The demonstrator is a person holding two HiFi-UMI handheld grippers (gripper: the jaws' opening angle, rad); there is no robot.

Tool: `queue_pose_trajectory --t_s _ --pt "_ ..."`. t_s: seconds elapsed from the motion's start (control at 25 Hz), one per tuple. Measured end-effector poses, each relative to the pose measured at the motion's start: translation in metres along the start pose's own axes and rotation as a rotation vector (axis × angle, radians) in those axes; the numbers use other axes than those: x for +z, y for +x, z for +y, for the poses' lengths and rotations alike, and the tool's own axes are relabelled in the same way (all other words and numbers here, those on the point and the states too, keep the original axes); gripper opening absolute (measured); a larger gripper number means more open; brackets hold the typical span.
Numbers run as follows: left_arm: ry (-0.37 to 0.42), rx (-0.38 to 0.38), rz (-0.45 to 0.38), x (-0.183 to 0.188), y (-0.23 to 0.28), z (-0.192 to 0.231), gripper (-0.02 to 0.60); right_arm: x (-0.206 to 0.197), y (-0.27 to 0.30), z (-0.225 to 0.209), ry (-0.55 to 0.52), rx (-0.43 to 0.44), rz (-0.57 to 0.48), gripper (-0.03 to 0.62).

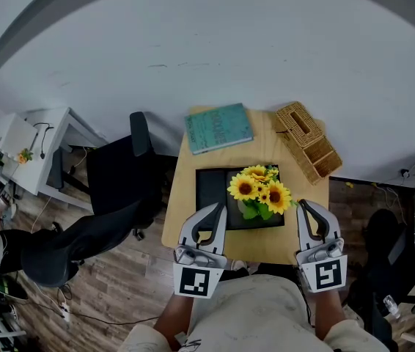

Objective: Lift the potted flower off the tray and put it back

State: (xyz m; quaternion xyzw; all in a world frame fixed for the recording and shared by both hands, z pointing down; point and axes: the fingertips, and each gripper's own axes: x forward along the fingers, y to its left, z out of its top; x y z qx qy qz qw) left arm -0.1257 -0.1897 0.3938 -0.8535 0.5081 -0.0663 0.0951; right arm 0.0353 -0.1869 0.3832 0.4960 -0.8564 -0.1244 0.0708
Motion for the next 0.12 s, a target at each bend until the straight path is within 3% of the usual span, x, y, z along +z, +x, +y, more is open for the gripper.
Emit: queue_pose_trajectory --t_s 0.12 --pt "-0.032 0.006 0.025 -0.0059 -0.0026 0.0006 0.011 0.0000 0.0002 0.0002 0.003 -0.004 0.002 0.017"
